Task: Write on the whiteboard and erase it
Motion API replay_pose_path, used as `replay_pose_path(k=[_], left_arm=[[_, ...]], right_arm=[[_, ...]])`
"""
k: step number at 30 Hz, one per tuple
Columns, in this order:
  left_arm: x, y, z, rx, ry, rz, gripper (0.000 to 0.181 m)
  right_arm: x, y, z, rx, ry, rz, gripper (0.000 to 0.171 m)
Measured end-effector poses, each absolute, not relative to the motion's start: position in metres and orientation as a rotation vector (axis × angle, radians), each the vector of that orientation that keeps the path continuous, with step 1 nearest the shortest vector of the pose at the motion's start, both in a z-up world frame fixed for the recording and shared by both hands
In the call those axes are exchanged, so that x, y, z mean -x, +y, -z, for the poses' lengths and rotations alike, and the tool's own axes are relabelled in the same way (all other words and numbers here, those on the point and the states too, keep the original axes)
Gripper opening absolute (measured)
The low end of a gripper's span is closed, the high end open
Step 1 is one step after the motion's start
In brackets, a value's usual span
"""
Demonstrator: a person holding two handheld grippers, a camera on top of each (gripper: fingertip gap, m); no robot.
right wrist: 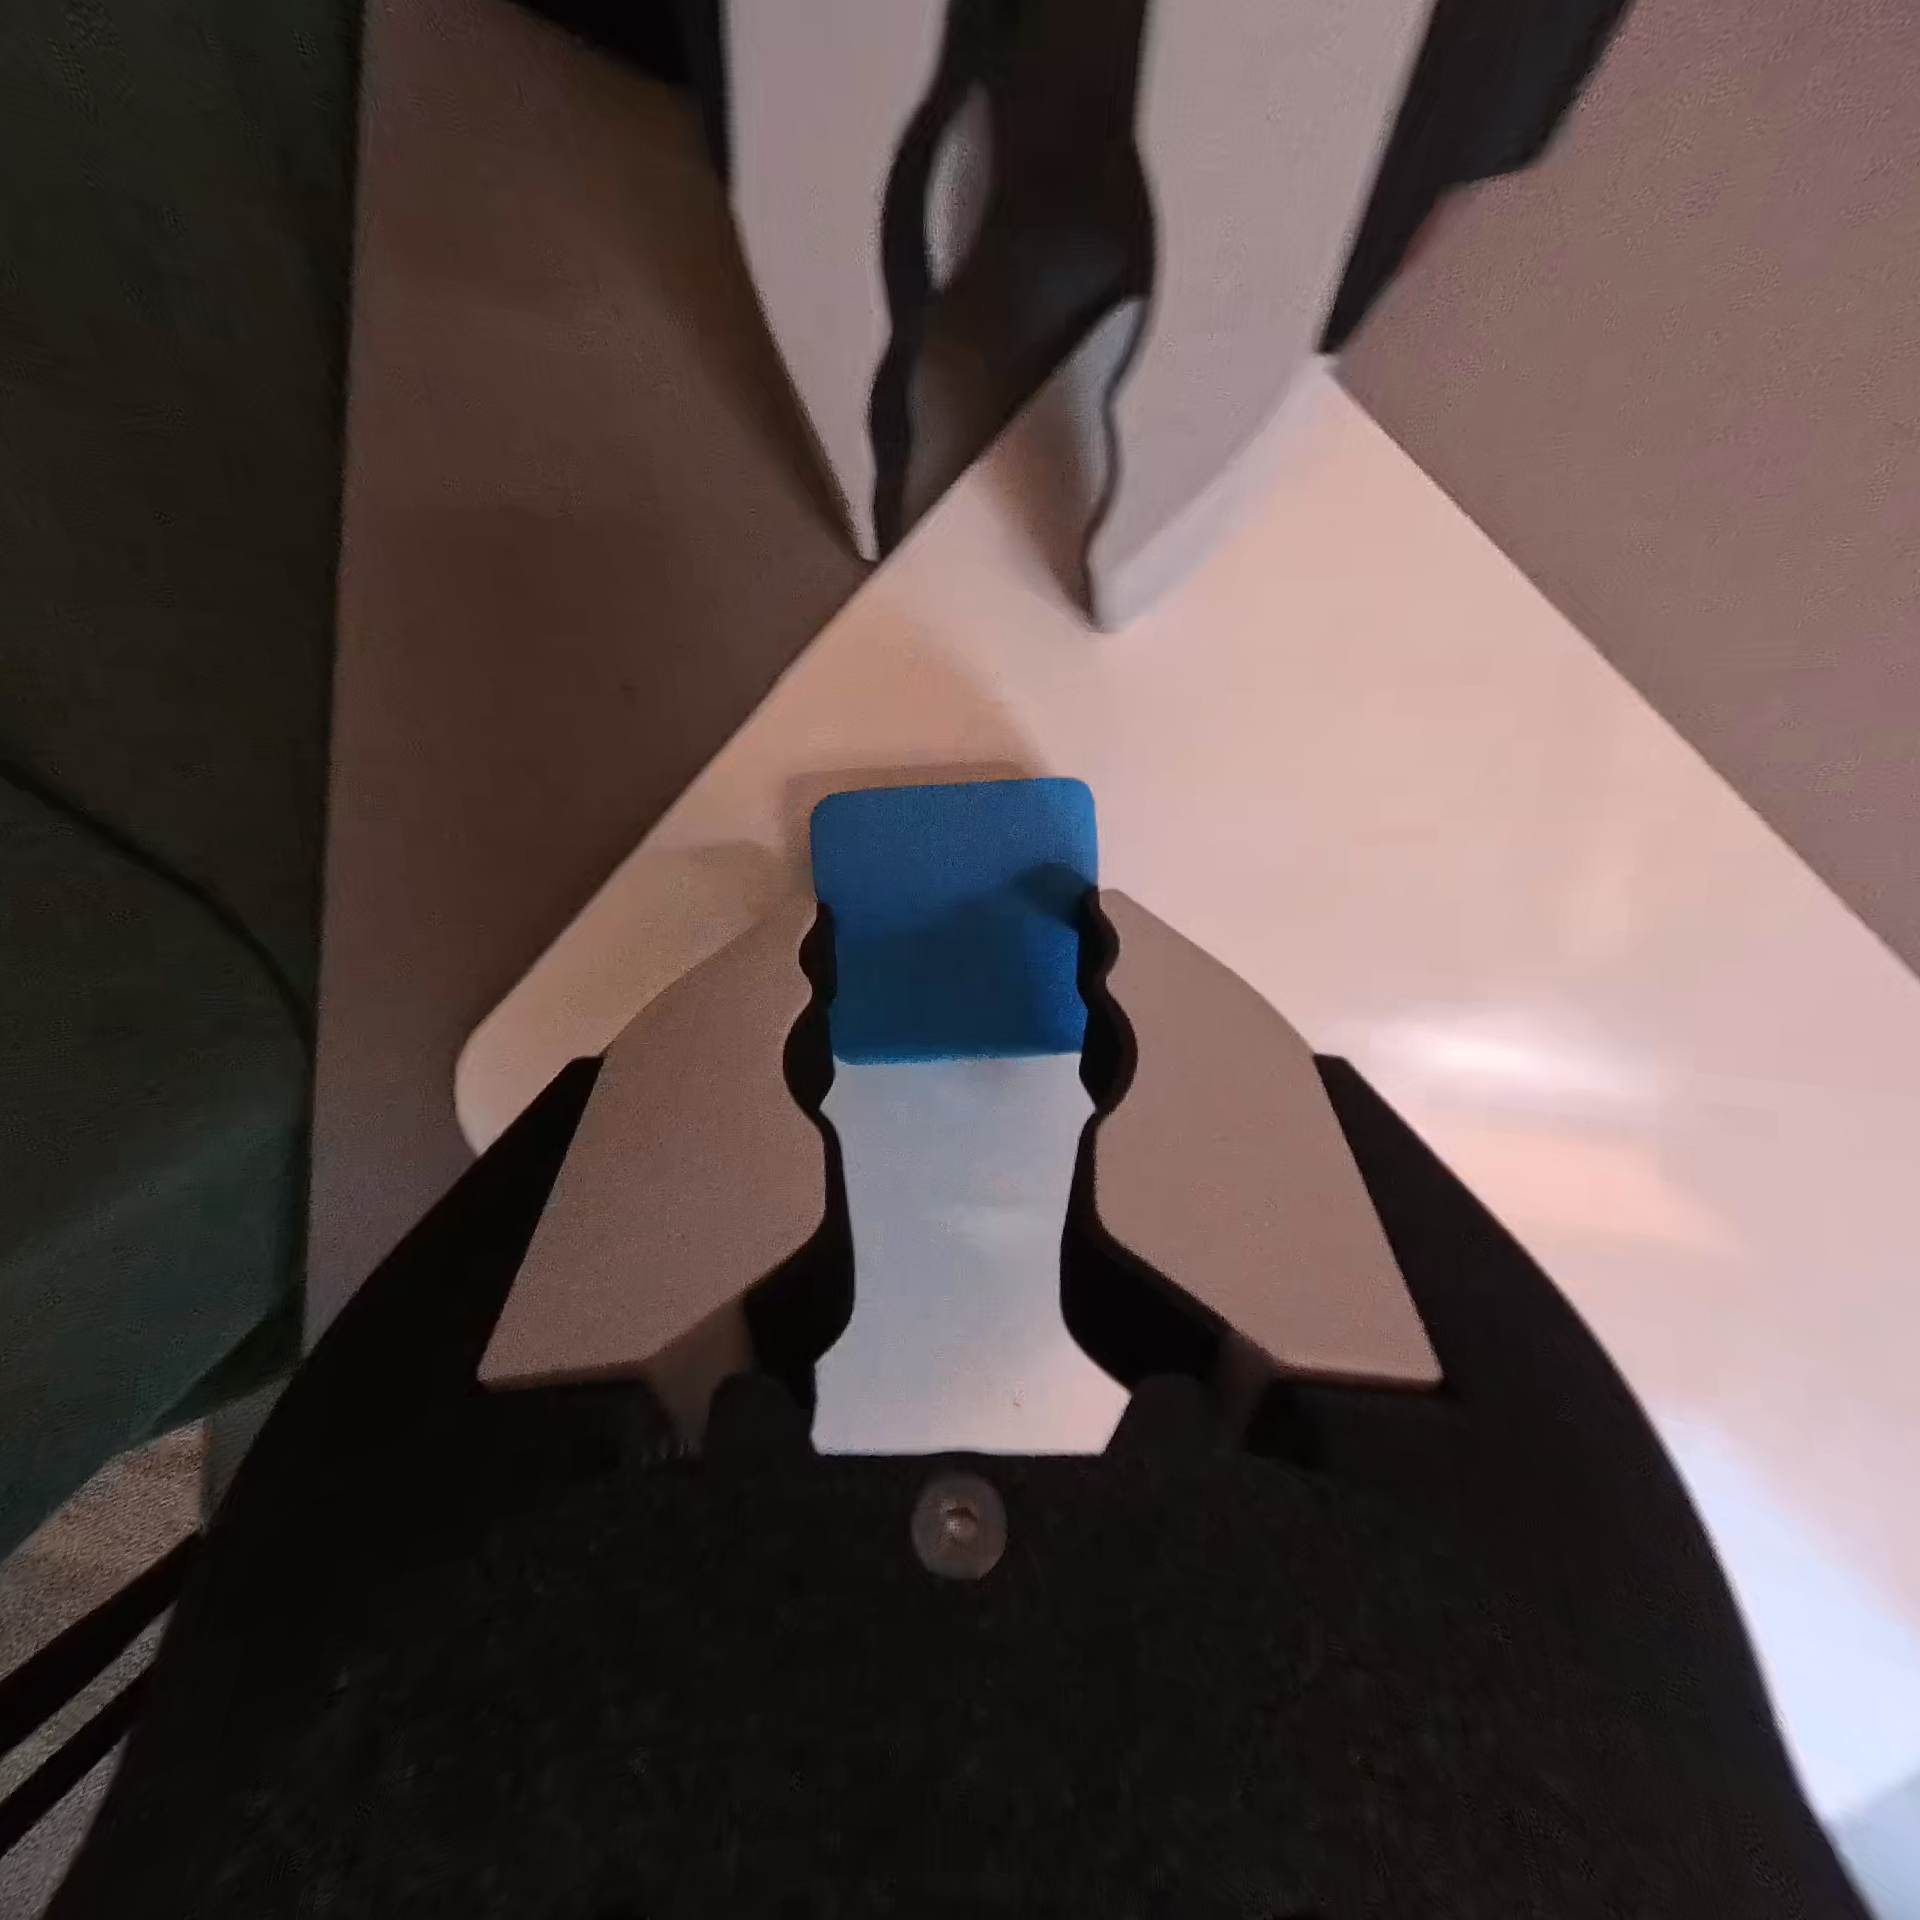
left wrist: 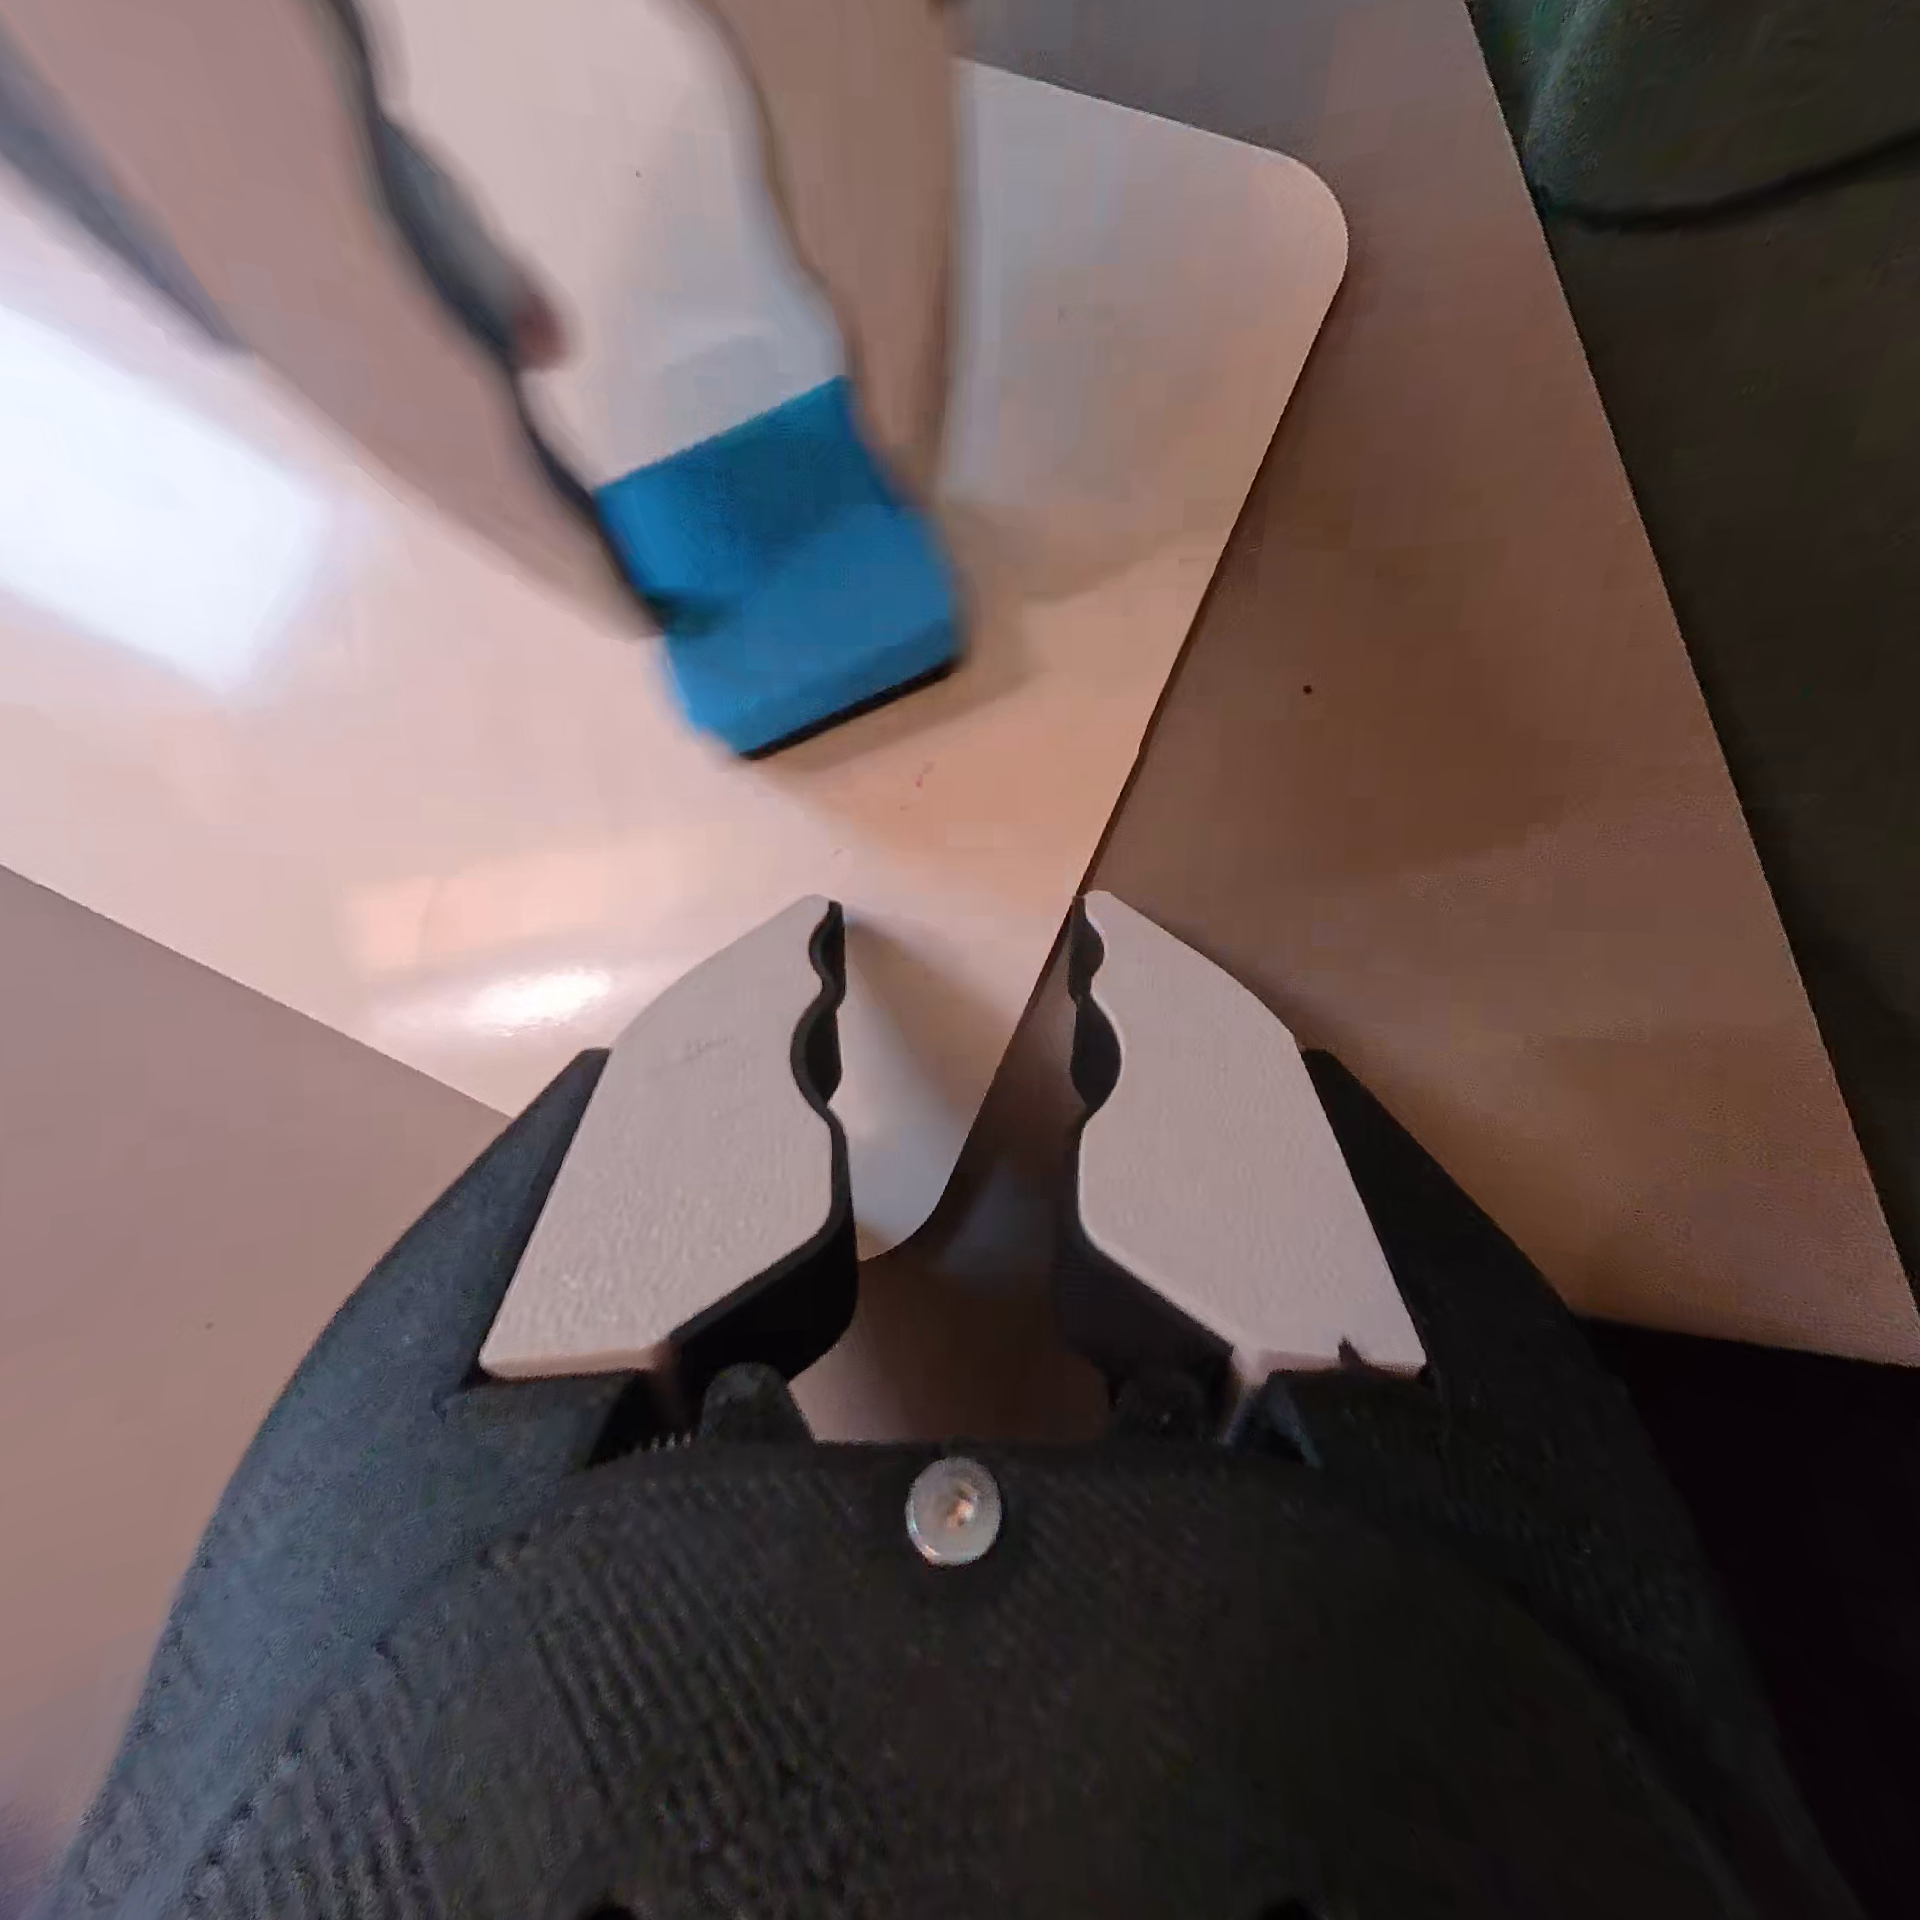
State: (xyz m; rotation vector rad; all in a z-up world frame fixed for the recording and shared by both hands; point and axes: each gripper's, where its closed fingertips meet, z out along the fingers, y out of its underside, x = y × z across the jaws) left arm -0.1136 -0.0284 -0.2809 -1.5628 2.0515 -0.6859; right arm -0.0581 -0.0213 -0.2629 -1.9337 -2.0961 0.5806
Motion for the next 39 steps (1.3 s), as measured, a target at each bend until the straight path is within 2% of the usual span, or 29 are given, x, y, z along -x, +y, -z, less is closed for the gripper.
replay_pose_path(k=[3, 4, 8, 12, 14, 17, 21, 24, 27, 30, 33, 36, 39], left_arm=[[0.114, -0.028, 0.28, 1.554, 2.048, 0.654, 0.043], [0.116, -0.028, 0.28, 1.545, 2.056, 0.645, 0.038], [0.127, -0.02, 0.279, 1.564, 2.004, 0.606, 0.043], [0.129, -0.018, 0.279, 1.574, 1.992, 0.619, 0.043], [0.129, -0.018, 0.279, 1.58, 1.984, 0.624, 0.044], [0.129, -0.018, 0.278, 1.583, 1.981, 0.631, 0.043], [0.129, -0.019, 0.278, 1.58, 1.985, 0.627, 0.043], [0.129, -0.019, 0.278, 1.59, 1.978, 0.634, 0.043], [0.129, -0.019, 0.278, 1.59, 1.979, 0.642, 0.042], [0.129, -0.02, 0.278, 1.593, 1.98, 0.649, 0.042], [0.129, -0.02, 0.277, 1.584, 1.984, 0.625, 0.042], [0.128, -0.019, 0.277, 1.594, 1.973, 0.647, 0.045], [0.129, -0.02, 0.277, 1.594, 1.976, 0.669, 0.044]], right_arm=[[0.082, 0.016, 0.264, 1.95, -2.012, -0.51, 0.046], [0.093, 0.009, 0.264, 1.928, -2.021, -0.542, 0.046], [0.073, -0.029, 0.263, 1.891, -2.138, -0.584, 0.046], [0.084, 0.014, 0.264, 1.96, -2.004, -0.502, 0.045], [0.098, -0.016, 0.263, 1.863, -2.066, -0.596, 0.046], [0.072, -0.048, 0.263, 1.844, -2.149, -0.63, 0.045], [0.072, 0.019, 0.263, 1.979, -1.914, -0.533, 0.045], [0.099, -0.02, 0.263, 1.841, -2.003, -0.652, 0.046], [0.068, -0.064, 0.262, 1.791, -2.141, -0.648, 0.046], [0.032, -0.01, 0.263, 1.969, -2.009, -0.472, 0.046], [0.05, 0.051, 0.262, 2.105, -1.715, -0.563, 0.046], [0.085, 0.002, 0.262, 1.918, -1.869, -0.645, 0.046], [0.056, -0.052, 0.262, 1.882, -2.006, -0.641, 0.046]])
